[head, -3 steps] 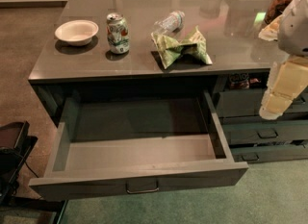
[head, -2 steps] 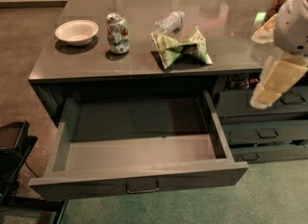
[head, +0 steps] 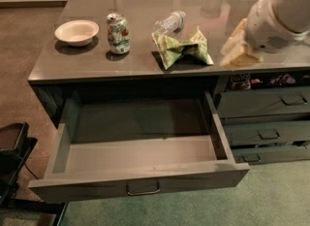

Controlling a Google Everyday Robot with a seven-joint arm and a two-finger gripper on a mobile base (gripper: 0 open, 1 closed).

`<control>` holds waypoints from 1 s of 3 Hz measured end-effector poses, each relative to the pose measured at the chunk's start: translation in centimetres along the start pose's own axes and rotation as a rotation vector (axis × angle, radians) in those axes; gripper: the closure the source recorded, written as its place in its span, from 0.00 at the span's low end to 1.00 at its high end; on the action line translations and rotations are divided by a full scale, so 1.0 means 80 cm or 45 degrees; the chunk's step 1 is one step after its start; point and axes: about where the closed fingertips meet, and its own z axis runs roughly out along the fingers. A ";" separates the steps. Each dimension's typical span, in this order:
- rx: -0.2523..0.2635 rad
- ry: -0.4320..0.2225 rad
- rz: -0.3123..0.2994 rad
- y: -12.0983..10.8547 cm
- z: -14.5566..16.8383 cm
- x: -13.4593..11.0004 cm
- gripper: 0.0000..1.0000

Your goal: Place green jalapeno chip bag into top drawer

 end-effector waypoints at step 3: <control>0.188 -0.149 -0.025 -0.060 0.027 -0.040 1.00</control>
Offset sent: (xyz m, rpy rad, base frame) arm 0.0413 0.0198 0.0038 0.0613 -0.1135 0.0189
